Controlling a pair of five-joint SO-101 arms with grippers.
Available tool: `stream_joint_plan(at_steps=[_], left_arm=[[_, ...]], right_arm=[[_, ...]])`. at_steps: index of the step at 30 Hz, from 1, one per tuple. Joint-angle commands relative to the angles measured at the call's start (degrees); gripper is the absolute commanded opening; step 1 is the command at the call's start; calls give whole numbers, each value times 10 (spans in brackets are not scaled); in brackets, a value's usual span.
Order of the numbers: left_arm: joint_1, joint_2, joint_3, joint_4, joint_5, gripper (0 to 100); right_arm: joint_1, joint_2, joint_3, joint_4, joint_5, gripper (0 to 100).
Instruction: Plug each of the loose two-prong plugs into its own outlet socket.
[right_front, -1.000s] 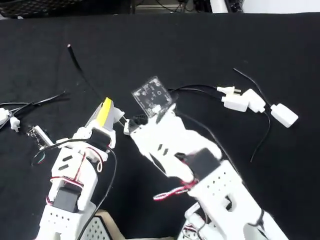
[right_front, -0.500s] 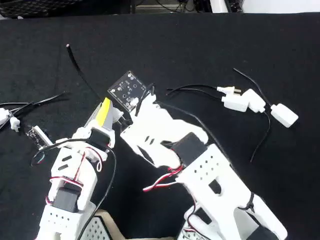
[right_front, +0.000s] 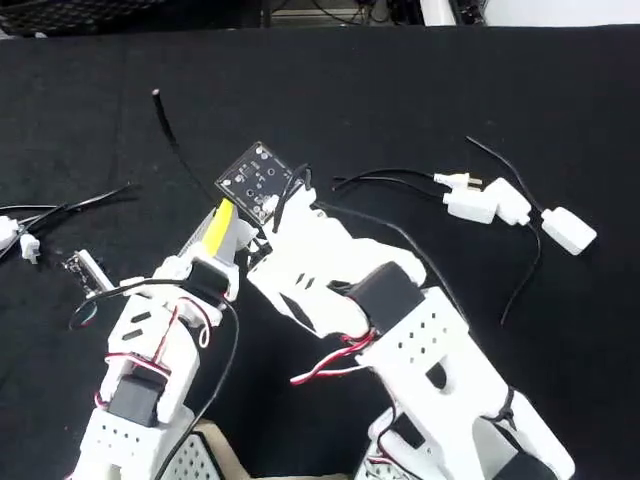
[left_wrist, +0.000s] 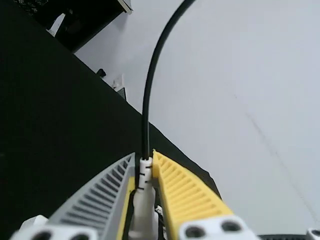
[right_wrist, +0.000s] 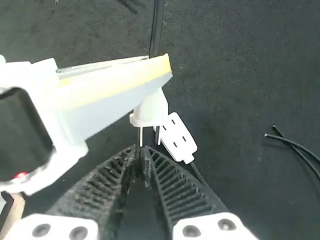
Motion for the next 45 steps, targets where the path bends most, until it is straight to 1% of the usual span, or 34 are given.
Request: stream_joint_plan(at_steps=[1,4,8,15,19,22,27,31,34,36,38,40,42,45], left_arm=[[6,-10,-41,1,3,30],[19,-10,-56,1,7,30],[23,-10,-58,1,28,30],[23,-10,-47,-4,23,30],[22,-10,-57,-3,24,30],[-5,-10,-52,-1,24,30],[-31,-10,-36,0,25,30],[-29,-9,-28,0,25,30],[-31,-9,-21,-2,15,30],[-28,-9,-19,-2,-21,30],[-23,-9,-21,-1,-61,30],[-9,-9,-25,-4,-84,30],[9,-10,-36,0,-92,30],[18,-10,-47,0,-93,30]], right_arm=[[24,0,-39,2,3,11],[53,1,-51,2,3,11],[57,1,-51,0,3,11],[49,-2,-52,15,11,11],[46,-1,-48,19,50,11],[93,1,-51,17,39,11],[180,5,-51,-7,-28,11],[199,62,-76,5,-33,14],[198,142,-112,33,4,30],[200,193,-125,34,30,31],[203,236,-125,23,41,31],[206,269,-117,11,44,31],[204,281,-109,7,64,33],[189,269,-87,9,105,35]])
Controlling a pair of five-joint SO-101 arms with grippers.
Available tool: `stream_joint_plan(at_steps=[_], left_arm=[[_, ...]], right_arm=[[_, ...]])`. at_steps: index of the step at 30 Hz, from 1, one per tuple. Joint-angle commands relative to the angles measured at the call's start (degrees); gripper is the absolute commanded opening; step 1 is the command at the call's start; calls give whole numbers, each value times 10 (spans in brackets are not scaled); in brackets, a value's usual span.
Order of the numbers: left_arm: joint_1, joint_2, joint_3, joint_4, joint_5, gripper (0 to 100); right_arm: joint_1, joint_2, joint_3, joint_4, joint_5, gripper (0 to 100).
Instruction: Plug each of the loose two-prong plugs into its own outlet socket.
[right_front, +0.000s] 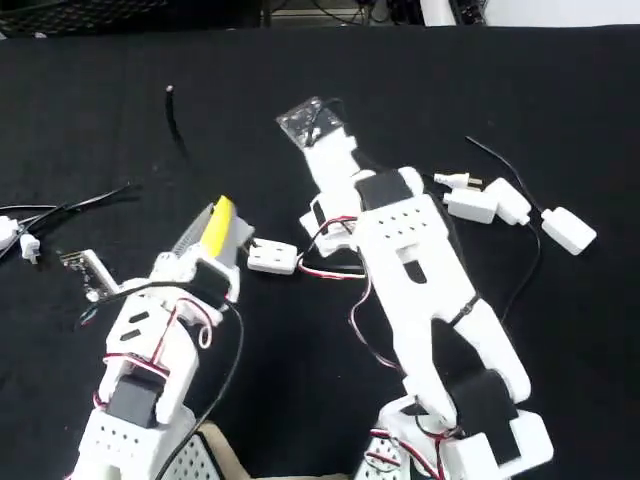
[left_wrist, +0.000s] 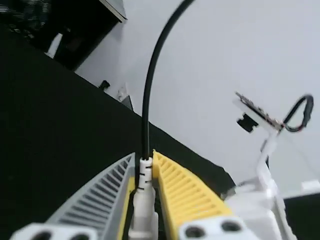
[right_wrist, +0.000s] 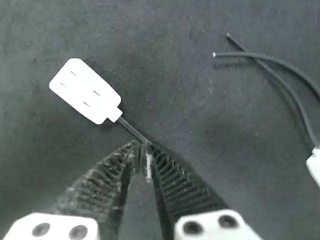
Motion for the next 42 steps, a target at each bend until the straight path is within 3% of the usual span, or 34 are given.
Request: stream_joint_plan(at_steps=[1,4,9,14,17,21,25,28,35,38,42], left_arm=[[17,-9,-35,0,-10,30],[22,-9,-37,0,-9,30],[13,-9,-58,1,-12,31],[-63,-9,-28,18,-77,31],[-89,-9,-5,94,-152,32],[-84,-9,-4,285,-265,32],[-50,-9,-46,418,-298,33],[-6,-9,-70,463,-298,33],[66,-9,-32,482,-298,37],[81,-9,-2,483,-301,128],[93,-9,3,518,-298,358]], right_arm=[[-17,-19,16,-5,49,36],[-43,-65,47,-6,60,85],[-11,-131,95,-45,61,221],[49,-131,145,-144,10,253],[55,-94,140,-145,-7,254],[54,-15,103,-147,-10,254],[57,64,55,-145,-9,254],[56,105,36,-146,-9,254],[56,144,29,-169,-8,254],[55,153,29,-174,-5,254],[56,162,29,-189,-4,254]])
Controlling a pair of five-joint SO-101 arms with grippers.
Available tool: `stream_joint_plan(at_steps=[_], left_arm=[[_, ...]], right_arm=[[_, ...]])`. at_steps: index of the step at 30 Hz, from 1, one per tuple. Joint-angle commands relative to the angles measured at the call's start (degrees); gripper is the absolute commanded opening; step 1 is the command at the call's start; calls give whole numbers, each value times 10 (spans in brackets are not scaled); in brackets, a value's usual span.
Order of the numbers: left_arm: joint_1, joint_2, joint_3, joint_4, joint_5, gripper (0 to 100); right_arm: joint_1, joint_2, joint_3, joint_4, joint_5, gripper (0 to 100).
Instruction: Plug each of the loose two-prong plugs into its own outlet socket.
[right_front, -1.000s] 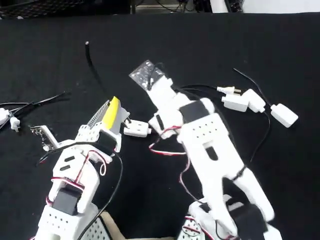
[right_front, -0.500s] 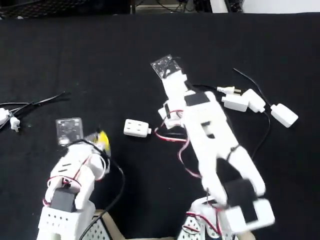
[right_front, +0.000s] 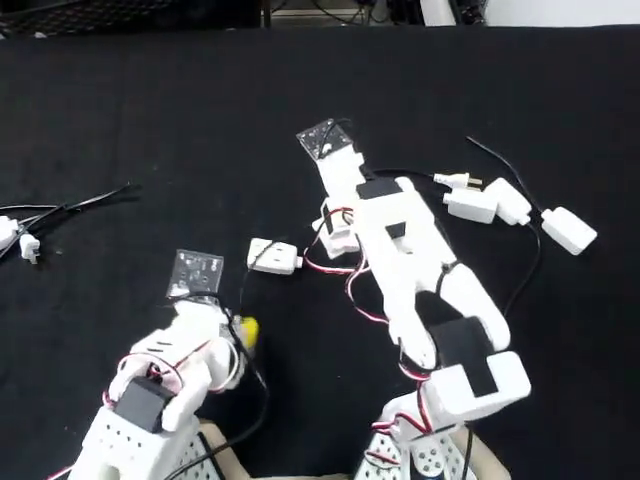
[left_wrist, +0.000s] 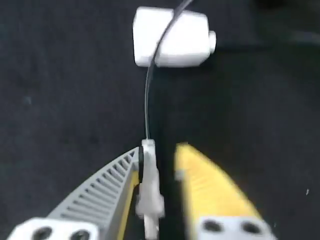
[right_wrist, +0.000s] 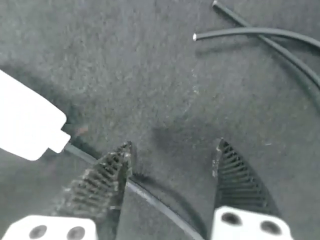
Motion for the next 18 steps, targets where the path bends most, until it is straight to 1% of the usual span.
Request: stream_joint_plan(at_steps=[1,3,5,11,15,18], left_arm=[[13,-5,-13,35,-1,407],[12,-5,-19,51,-1,491],[11,-5,-17,53,-1,535],[10,-5,-21,42,-4,543],[-18,-5,-19,36,-6,543],[-22,-4,-15,36,-6,543]], right_arm=[[6,1,-31,-15,2,254],[6,3,-31,-18,3,254],[6,6,-33,-18,3,254],[7,31,-51,-17,3,254],[8,51,-65,-13,3,254],[8,57,-70,-12,3,254]])
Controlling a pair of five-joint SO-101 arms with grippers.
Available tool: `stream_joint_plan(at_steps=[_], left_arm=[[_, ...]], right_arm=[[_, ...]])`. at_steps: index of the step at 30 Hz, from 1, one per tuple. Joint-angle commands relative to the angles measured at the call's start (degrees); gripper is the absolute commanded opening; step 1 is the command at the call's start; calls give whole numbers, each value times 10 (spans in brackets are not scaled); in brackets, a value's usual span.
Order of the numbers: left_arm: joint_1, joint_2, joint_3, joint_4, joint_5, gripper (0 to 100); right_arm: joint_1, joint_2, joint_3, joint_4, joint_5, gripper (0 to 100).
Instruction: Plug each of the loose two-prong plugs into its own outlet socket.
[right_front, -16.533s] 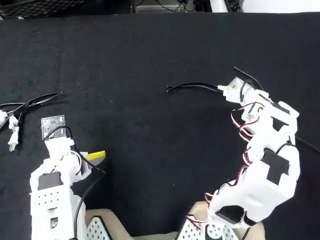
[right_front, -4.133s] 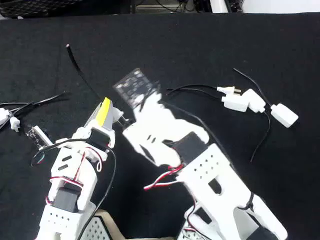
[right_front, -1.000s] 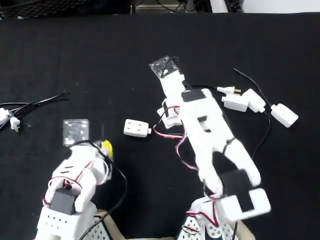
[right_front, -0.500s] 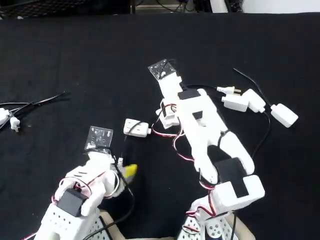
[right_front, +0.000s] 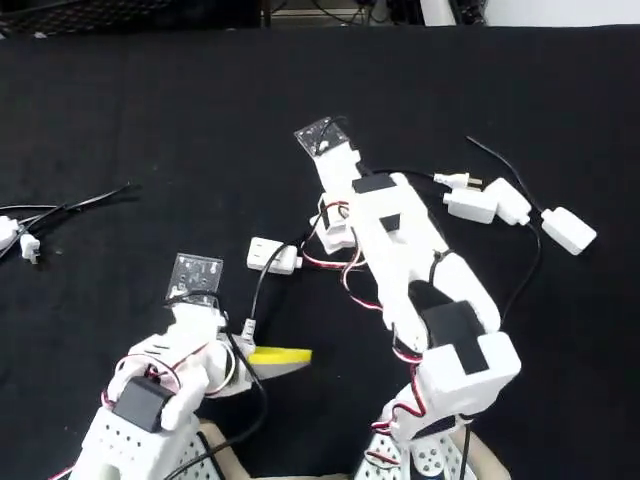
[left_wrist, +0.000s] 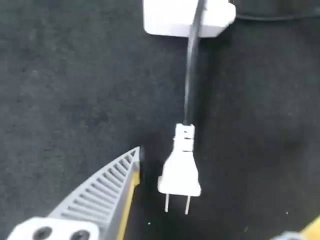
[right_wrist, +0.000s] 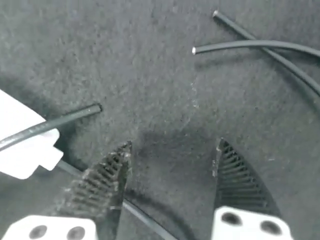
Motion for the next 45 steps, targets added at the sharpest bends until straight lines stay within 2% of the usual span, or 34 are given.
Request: stream_joint_plan(at_steps=[1,11,14,20,24,41,43,45], left_arm=[[-9,-4,-15,-11,-6,543],[-5,-4,15,-6,-7,521],[-8,-4,15,-5,-7,406],[-4,-4,15,-11,-7,116],[-3,-4,15,-34,-7,30],[13,-4,15,-44,-12,38],[17,-4,15,-40,-36,95],[5,-4,15,-37,-47,214]], right_arm=[[9,3,-33,0,3,254],[25,5,-41,-1,2,254],[25,5,-41,-1,2,254],[26,5,-41,-1,2,254],[26,5,-41,-1,2,254],[26,5,-41,-1,2,254],[26,5,-41,-1,2,254],[26,5,-41,-1,2,254]])
